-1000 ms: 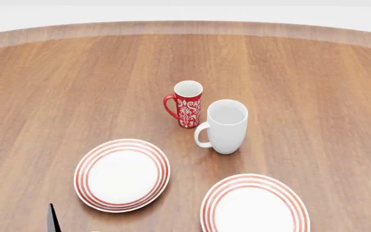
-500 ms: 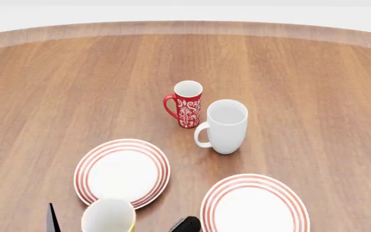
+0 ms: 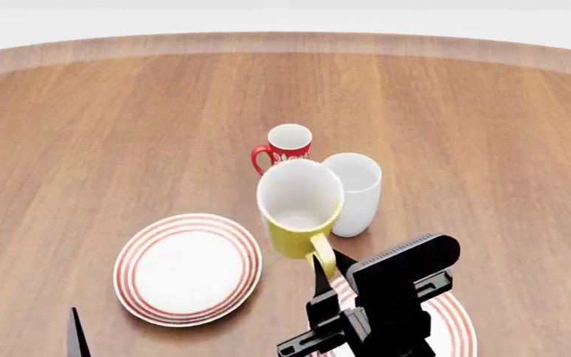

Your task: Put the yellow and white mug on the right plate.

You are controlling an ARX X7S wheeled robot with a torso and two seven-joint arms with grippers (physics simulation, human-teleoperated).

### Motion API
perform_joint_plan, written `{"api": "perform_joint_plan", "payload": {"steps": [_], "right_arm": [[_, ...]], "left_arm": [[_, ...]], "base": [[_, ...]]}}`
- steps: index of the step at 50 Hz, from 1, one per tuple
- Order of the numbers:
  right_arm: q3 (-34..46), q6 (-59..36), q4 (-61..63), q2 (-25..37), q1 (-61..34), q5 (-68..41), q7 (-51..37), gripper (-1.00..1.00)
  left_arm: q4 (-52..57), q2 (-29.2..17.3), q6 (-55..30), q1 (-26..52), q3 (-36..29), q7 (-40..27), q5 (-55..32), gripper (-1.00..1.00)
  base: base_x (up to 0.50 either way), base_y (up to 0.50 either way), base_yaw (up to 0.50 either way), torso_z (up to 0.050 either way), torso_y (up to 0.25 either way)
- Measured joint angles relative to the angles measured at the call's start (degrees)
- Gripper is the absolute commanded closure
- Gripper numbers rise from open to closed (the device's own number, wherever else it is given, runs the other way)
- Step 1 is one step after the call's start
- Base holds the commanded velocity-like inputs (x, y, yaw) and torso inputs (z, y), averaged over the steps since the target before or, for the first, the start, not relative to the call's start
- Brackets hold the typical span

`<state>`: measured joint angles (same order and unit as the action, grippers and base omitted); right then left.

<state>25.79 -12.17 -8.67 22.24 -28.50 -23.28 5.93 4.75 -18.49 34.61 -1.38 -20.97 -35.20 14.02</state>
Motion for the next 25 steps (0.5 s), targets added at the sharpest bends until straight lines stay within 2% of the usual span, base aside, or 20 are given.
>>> {"api": "perform_joint_plan", "payload": {"steps": [12, 25], "right_arm": [[-3.59, -4.62, 7.11, 4.66, 2.19, -2.35, -3.69, 1.0], [-7.04, -14.72, 14.99, 8.99, 2.42, -6.96, -8.2, 1.0]], "left_arm": [[0.18, -0.18, -0.32, 0.16, -0.19, -0.18, 0.17, -1.0], [0.3, -0.32, -0.52, 0.13, -0.65, -0.31, 0.41, -1.0]], "base": [[0.0, 0.0, 0.0, 0.0, 0.0], [0.0, 0.0, 0.0, 0.0, 0.001]]}}
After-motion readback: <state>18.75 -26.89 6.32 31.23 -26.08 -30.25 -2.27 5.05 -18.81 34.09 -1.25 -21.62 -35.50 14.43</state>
